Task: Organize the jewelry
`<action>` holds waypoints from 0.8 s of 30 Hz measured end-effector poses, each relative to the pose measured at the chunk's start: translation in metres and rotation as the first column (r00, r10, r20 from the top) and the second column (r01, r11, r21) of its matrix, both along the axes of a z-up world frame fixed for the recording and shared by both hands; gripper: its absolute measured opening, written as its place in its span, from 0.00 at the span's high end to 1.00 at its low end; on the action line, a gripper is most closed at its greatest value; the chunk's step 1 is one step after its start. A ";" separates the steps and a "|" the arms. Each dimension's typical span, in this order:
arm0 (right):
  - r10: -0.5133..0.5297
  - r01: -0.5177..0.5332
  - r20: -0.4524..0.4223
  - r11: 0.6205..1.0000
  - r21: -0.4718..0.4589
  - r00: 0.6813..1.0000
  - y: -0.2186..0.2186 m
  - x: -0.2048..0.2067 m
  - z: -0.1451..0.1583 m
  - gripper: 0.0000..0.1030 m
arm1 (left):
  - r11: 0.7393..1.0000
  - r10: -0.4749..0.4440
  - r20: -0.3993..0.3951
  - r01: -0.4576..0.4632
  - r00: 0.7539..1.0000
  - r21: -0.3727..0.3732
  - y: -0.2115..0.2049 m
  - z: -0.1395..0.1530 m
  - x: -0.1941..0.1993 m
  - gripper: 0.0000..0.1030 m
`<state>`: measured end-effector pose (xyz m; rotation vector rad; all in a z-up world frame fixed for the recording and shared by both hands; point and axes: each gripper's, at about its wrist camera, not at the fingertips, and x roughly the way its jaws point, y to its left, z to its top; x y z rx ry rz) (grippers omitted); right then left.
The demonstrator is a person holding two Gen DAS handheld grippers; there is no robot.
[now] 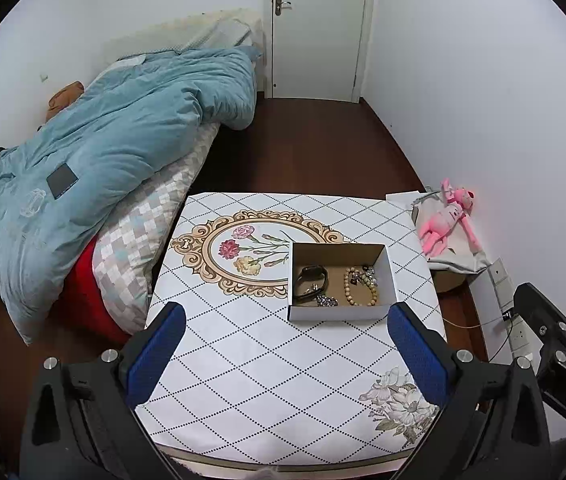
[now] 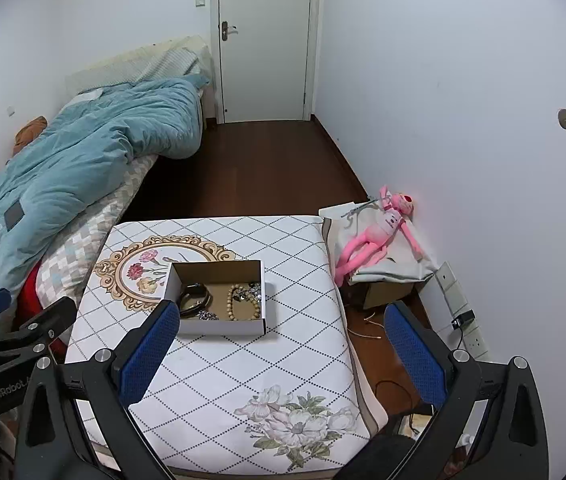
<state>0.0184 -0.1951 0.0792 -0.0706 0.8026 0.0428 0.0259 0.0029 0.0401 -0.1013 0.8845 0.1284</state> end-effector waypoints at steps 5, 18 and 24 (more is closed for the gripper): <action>-0.002 0.002 -0.021 1.000 -0.021 1.000 0.003 0.020 -0.008 0.00 | 1.000 0.004 -0.034 -0.004 0.999 0.007 0.001 -0.009 0.016 0.00; -0.011 0.004 -0.126 0.998 -0.058 0.992 0.008 0.066 -0.050 0.00 | 1.000 0.006 -0.103 -0.004 0.995 0.018 0.002 -0.035 0.044 0.00; -0.019 0.010 -0.142 0.998 -0.061 0.990 0.005 0.070 -0.057 0.00 | 1.000 0.005 -0.119 -0.003 0.993 0.015 0.003 -0.041 0.048 0.00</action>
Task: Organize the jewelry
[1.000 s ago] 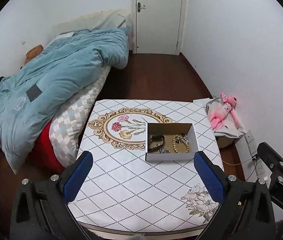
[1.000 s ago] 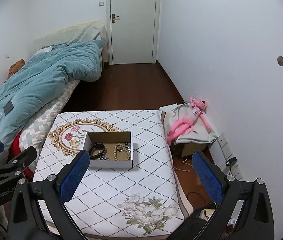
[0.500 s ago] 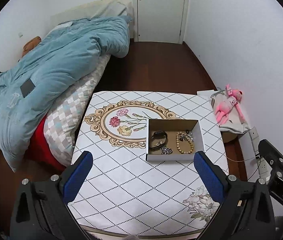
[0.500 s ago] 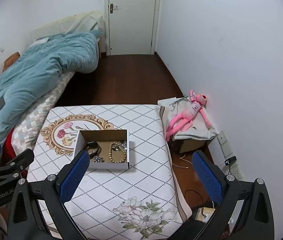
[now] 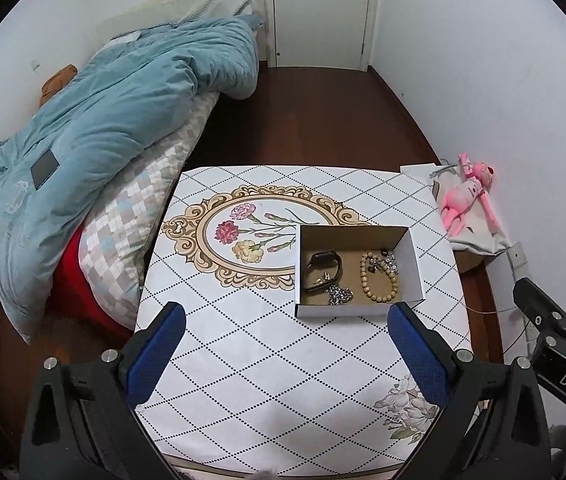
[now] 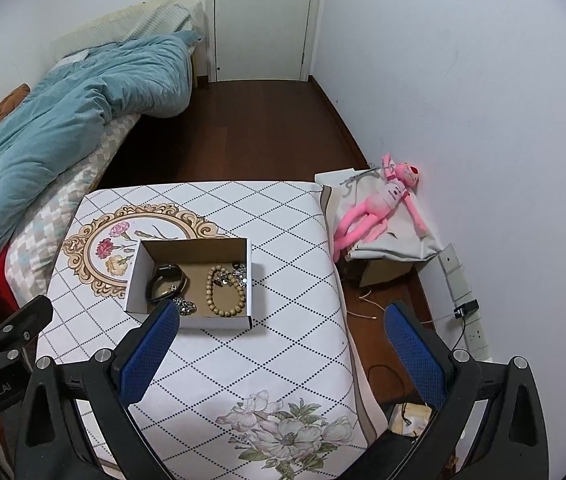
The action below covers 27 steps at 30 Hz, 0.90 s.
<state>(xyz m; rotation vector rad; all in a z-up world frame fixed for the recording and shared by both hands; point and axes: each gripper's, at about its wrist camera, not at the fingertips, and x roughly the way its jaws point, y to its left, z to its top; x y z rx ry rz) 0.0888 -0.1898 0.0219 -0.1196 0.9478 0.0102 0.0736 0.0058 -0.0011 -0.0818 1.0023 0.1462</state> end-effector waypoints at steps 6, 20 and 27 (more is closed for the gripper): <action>-0.001 0.001 -0.002 1.000 0.000 1.000 0.000 0.001 0.000 0.00 | 1.000 -0.001 -0.002 0.001 1.000 -0.001 0.000 -0.001 0.002 0.00; -0.002 0.002 -0.003 1.000 0.002 1.000 0.001 -0.002 -0.003 0.00 | 1.000 -0.007 0.007 0.007 1.000 -0.002 -0.002 0.000 0.001 0.00; 0.000 0.000 -0.002 1.000 0.002 1.000 0.002 -0.002 -0.003 0.00 | 1.000 -0.008 0.006 0.008 1.000 -0.001 -0.003 0.000 0.001 0.00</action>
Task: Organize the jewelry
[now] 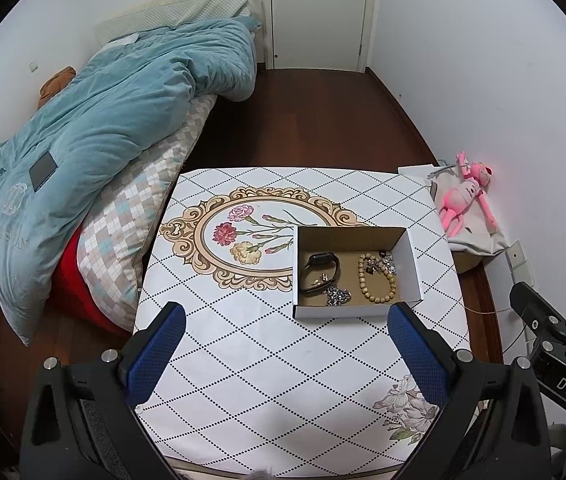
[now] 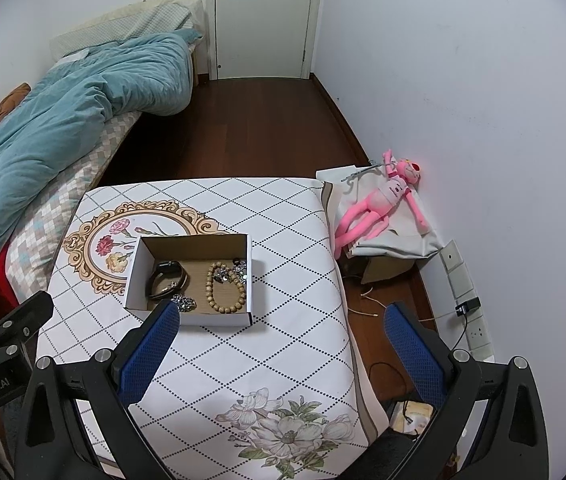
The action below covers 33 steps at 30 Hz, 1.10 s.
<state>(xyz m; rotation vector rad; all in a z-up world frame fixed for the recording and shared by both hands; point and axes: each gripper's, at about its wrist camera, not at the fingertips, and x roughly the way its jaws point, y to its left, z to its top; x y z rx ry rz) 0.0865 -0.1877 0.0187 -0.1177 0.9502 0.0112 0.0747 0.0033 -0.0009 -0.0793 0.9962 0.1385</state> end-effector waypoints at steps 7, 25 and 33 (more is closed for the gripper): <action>0.002 -0.002 0.000 1.000 0.003 1.000 0.001 -0.002 0.001 0.00 | 1.000 0.000 0.000 0.000 1.000 -0.002 0.000 0.001 0.000 0.00; 0.006 -0.006 -0.007 1.000 0.009 1.000 0.000 -0.005 0.002 0.00 | 1.000 -0.002 0.004 0.002 1.000 0.001 0.000 0.002 -0.002 0.00; 0.007 -0.007 -0.011 1.000 0.015 1.000 0.000 -0.004 0.003 0.00 | 1.000 -0.002 0.004 0.002 1.000 -0.001 0.000 0.002 -0.002 0.00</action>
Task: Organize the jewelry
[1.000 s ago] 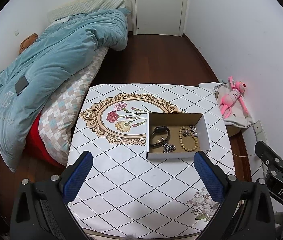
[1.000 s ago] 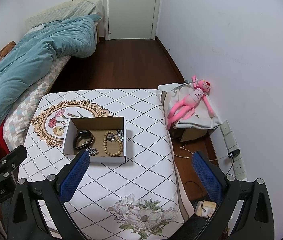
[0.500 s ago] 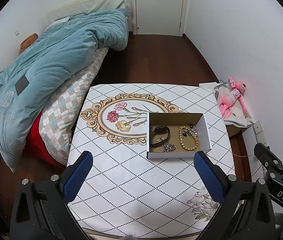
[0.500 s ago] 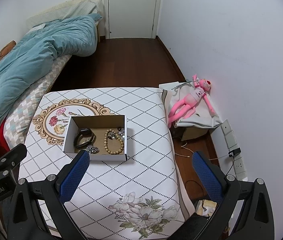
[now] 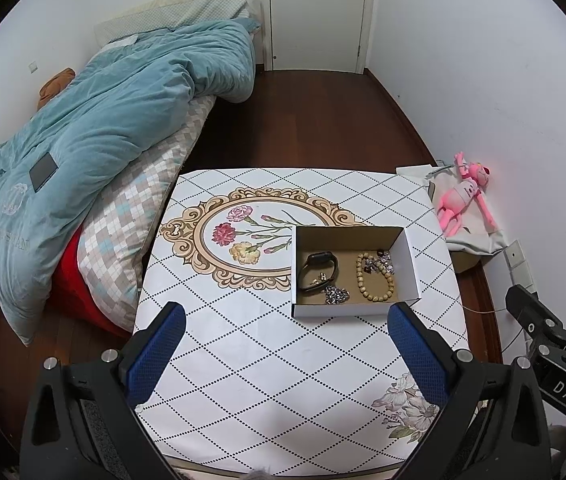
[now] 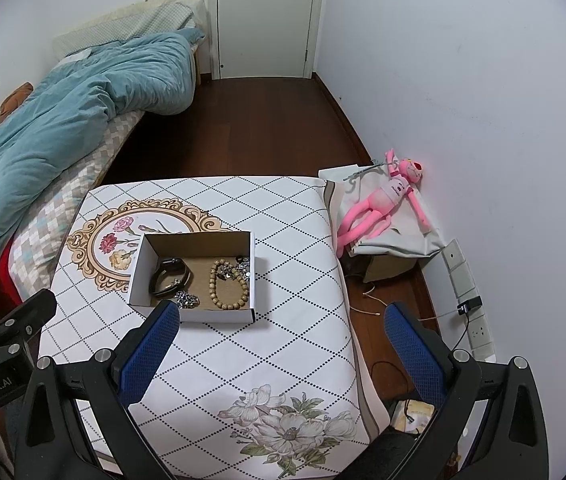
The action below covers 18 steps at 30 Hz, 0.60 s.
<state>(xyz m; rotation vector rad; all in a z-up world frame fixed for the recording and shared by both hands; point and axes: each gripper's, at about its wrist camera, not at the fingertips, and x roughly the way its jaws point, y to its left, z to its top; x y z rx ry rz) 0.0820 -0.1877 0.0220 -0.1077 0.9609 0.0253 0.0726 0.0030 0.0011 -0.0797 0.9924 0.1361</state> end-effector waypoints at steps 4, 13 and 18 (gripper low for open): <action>0.000 0.000 0.000 1.000 0.001 1.000 -0.001 0.000 0.000 0.00 | 1.000 -0.003 0.002 0.003 1.000 0.001 -0.001 0.001 0.000 0.00; 0.000 0.000 0.002 1.000 0.002 1.000 -0.001 0.000 0.001 0.00 | 1.000 -0.003 0.003 0.003 1.000 0.003 -0.002 0.002 0.000 0.00; -0.001 0.000 0.003 1.000 0.006 1.000 -0.002 0.000 0.001 0.00 | 1.000 -0.004 0.004 0.004 1.000 0.003 -0.003 0.002 0.000 0.00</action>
